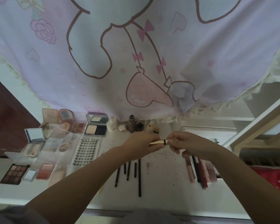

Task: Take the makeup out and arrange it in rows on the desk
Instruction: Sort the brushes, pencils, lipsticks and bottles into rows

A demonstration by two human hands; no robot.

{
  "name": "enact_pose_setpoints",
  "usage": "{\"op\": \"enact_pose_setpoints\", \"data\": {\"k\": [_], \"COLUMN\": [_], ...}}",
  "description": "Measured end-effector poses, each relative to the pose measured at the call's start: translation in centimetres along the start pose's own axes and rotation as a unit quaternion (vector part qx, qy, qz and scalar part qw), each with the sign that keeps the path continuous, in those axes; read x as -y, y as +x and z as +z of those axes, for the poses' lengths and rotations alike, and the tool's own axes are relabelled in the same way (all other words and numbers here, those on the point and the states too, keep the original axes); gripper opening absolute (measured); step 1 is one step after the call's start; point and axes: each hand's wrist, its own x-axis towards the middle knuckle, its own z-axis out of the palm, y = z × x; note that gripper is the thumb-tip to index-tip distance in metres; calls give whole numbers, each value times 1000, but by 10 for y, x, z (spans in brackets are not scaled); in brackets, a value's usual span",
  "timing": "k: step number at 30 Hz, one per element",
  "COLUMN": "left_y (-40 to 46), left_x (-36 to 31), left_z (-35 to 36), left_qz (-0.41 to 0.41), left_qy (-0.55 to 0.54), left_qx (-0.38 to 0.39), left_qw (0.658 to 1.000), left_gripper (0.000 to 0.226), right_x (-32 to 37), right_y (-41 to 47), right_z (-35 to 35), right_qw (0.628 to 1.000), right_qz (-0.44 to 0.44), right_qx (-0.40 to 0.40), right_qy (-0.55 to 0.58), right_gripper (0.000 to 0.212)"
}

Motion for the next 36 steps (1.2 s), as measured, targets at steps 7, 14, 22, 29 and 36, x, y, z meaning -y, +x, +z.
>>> {"op": "enact_pose_setpoints", "data": {"k": [7,14,22,29,36], "left_y": [1,0,-3,-5,-6], "left_x": [-4,-6,-6,-2,1], "left_z": [2,-1,2,6,9], "left_qz": [-6,2,5,8,12], "left_qy": [25,26,36,34,31], "left_qx": [11,18,21,4,-4], "left_qw": [1000,1000,999,999,999], "left_gripper": [35,33,33,29,29], "right_x": [-2,-2,-8,-8,-10], "right_y": [0,-2,-1,1,3], "right_z": [1,1,1,1,1], "right_qw": [1000,999,997,998,997], "right_qz": [27,53,65,47,36], "right_qx": [-5,-1,29,24,37], "right_qy": [2,-5,31,32,63], "right_gripper": [38,44,36,24,18]}}
